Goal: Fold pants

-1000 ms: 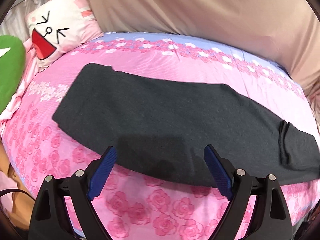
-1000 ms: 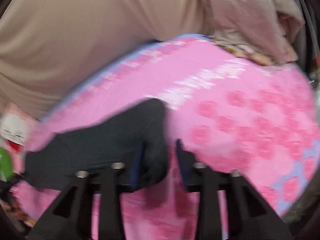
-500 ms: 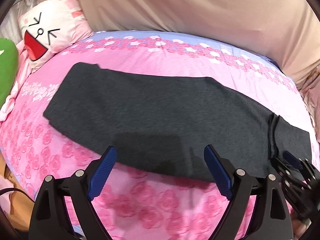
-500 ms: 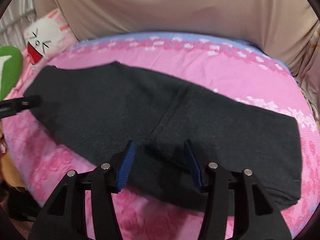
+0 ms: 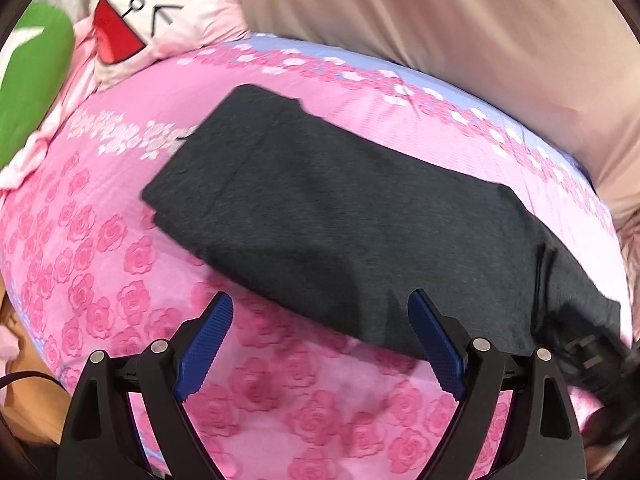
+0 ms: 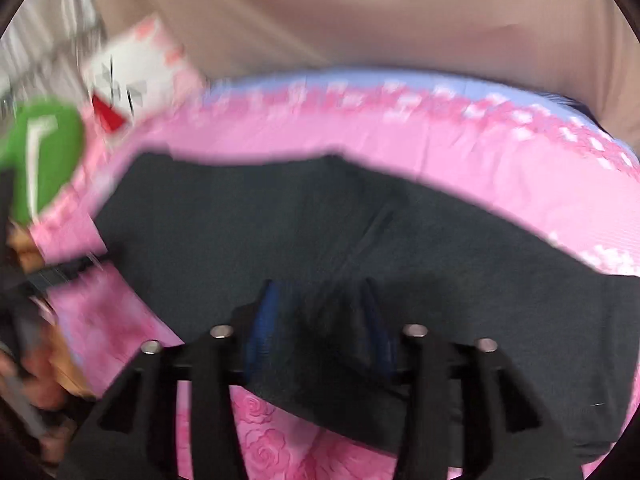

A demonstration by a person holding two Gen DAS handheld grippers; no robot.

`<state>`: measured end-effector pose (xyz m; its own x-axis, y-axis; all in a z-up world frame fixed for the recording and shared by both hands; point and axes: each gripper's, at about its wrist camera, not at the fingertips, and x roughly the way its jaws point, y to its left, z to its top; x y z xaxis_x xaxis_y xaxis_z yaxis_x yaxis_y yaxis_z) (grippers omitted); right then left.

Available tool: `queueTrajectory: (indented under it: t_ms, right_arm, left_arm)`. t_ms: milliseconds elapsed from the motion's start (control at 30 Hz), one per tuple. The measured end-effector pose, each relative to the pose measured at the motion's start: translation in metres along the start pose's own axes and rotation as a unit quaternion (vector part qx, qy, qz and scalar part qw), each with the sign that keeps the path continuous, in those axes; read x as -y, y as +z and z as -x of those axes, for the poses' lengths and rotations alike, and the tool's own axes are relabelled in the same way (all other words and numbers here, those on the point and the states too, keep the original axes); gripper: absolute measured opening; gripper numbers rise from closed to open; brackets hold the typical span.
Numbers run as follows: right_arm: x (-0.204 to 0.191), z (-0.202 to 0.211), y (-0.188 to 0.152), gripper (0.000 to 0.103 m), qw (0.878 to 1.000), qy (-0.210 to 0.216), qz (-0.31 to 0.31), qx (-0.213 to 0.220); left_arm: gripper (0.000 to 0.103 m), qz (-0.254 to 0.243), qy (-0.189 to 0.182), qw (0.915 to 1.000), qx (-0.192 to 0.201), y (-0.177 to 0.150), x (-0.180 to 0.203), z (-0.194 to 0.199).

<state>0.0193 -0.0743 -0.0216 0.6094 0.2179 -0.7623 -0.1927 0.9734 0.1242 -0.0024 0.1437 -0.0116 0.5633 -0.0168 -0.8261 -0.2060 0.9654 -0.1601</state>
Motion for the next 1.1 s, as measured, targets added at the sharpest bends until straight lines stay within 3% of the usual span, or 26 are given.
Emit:
queueTrajectory:
  t_ms: [100,233,333,400,433,467,500,567,633,733,867,933,967,1000,1033,1100]
  right_arm:
    - [0.001,0.029,-0.004,0.044,0.999,-0.019,-0.007,0.038]
    - [0.032,0.079,-0.003,0.073,0.991,-0.069,-0.055,0.099]
    - [0.052,0.095,-0.011,0.073,0.986,-0.105,-0.072,0.105]
    - [0.065,0.097,-0.02,0.073,0.984,-0.12,-0.089,0.101]
    - [0.074,0.096,-0.02,0.073,0.982,-0.125,-0.101,0.097]
    - [0.081,0.096,-0.024,0.073,0.981,-0.128,-0.112,0.095]
    - [0.088,0.097,-0.029,0.074,0.979,-0.128,-0.124,0.094]
    - [0.102,0.101,-0.039,0.074,0.977,-0.129,-0.141,0.096]
    - [0.113,0.103,-0.046,0.074,0.974,-0.132,-0.154,0.101]
    - [0.125,0.109,-0.053,0.077,0.971,-0.131,-0.168,0.108]
    - [0.138,0.109,-0.063,0.08,0.97,-0.119,-0.181,0.106]
    - [0.141,0.107,-0.068,0.08,0.971,-0.117,-0.181,0.102]
    - [0.142,0.107,-0.071,0.08,0.971,-0.116,-0.182,0.1]
    - [0.143,0.106,-0.073,0.08,0.971,-0.115,-0.183,0.099]
    - [0.145,0.107,-0.077,0.08,0.971,-0.114,-0.187,0.098]
    - [0.148,0.108,-0.081,0.08,0.97,-0.114,-0.193,0.096]
  left_arm:
    - [0.087,0.046,0.008,0.9988,0.013,0.01,-0.038,0.006]
    - [0.087,0.143,-0.011,0.9897,0.005,0.031,-0.089,-0.01]
    - [0.086,0.176,-0.043,0.9833,0.0,0.044,-0.098,-0.028]
    - [0.073,0.164,-0.045,0.9854,-0.01,0.054,-0.089,-0.044]
    - [0.066,0.153,-0.013,0.9881,-0.013,0.056,-0.082,-0.048]
    - [0.032,0.135,0.026,0.9904,0.003,0.059,-0.072,-0.043]
    - [0.018,0.116,0.042,0.9922,0.016,0.061,-0.06,-0.036]
    - [0.014,0.087,0.01,0.9954,0.038,0.067,-0.035,-0.011]
    - [0.014,0.046,-0.032,0.9961,0.068,0.068,0.0,0.024]
    - [0.014,-0.005,-0.077,0.9936,0.083,0.06,0.054,0.052]
    - [0.017,-0.105,-0.119,0.9857,0.055,0.026,0.141,0.053]
    - [0.033,-0.149,-0.123,0.9812,0.009,0.005,0.184,0.023]
    - [0.054,-0.17,-0.122,0.9776,-0.021,-0.005,0.2,0.005]
    - [0.065,-0.18,-0.118,0.9754,-0.047,-0.013,0.208,-0.008]
    - [0.065,-0.19,-0.103,0.9731,-0.079,-0.024,0.219,-0.024]
    - [0.065,-0.207,-0.06,0.9749,-0.054,-0.034,0.226,-0.023]
